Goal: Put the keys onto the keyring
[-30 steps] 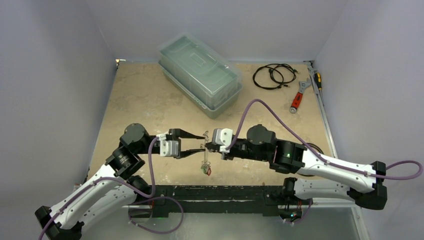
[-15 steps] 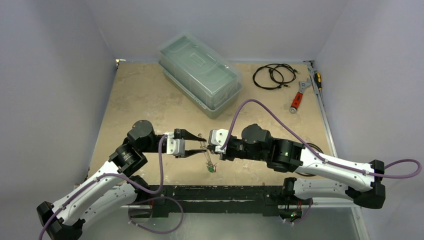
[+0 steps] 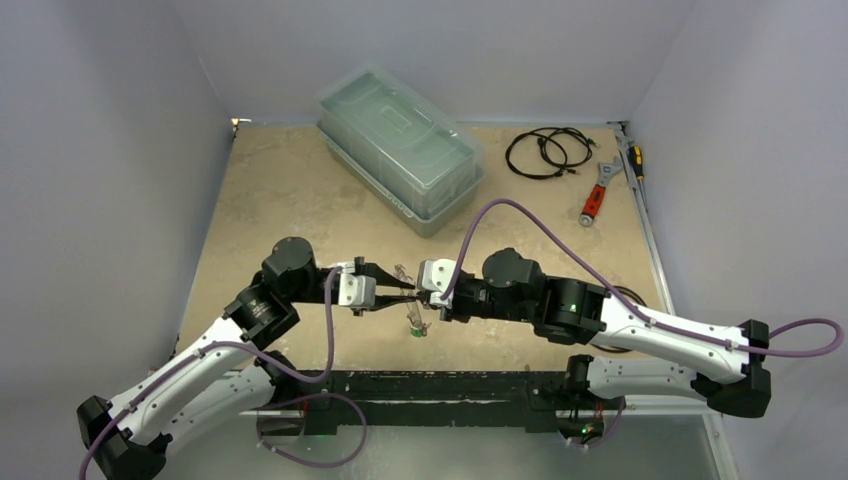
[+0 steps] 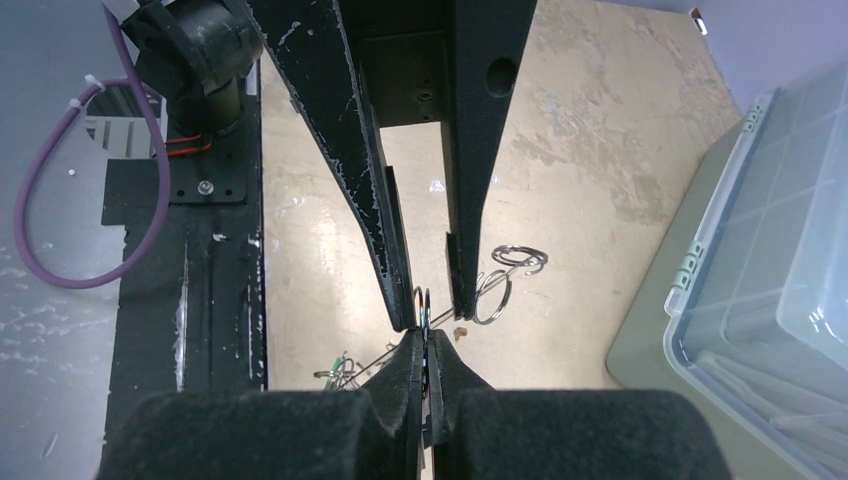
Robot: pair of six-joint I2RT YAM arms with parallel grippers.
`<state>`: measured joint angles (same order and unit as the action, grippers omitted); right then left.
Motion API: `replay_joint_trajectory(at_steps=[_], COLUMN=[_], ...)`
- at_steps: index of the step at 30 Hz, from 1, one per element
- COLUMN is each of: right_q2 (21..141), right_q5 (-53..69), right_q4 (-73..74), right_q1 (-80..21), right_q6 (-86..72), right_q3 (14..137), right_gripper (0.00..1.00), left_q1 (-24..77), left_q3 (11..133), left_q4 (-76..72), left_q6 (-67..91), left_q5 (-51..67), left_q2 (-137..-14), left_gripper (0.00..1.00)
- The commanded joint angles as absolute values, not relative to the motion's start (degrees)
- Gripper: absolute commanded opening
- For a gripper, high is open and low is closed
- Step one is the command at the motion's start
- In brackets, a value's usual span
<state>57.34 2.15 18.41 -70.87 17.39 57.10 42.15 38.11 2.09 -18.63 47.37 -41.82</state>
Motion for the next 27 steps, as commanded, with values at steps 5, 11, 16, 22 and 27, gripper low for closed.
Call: replay_joint_trajectory(at_steps=[5, 11, 16, 22, 27], right_q2=[54.94, 55.10, 54.97, 52.73, 48.85], right_q5=[3.20, 3.92, 4.82, 0.73, -2.10], right_q4=[13.85, 13.68, 13.16, 9.14, 6.48], right_q1=[-70.84, -70.85, -70.88, -70.85, -70.84], right_q6=[17.12, 17.14, 17.04, 15.65, 13.85], right_q3=[59.50, 59.58, 59.31, 56.89, 54.44], right_gripper=[0.00, 0.00, 0.00, 0.41, 0.50], left_q1=[42.31, 42.30, 42.34, 42.30, 42.33], left_q3=[39.80, 39.62, 39.83, 39.99, 39.86], left_q4=[1.15, 0.88, 0.88, -2.07, -2.72], left_q6=[-18.61, -18.52, -18.01, -17.55, -17.24], left_q5=[49.41, 50.04, 49.18, 46.43, 48.10], left_q2=[-43.18, -43.08, -42.83, -39.52, -38.94], left_gripper=[0.17, 0.09, 0.00, 0.00, 0.00])
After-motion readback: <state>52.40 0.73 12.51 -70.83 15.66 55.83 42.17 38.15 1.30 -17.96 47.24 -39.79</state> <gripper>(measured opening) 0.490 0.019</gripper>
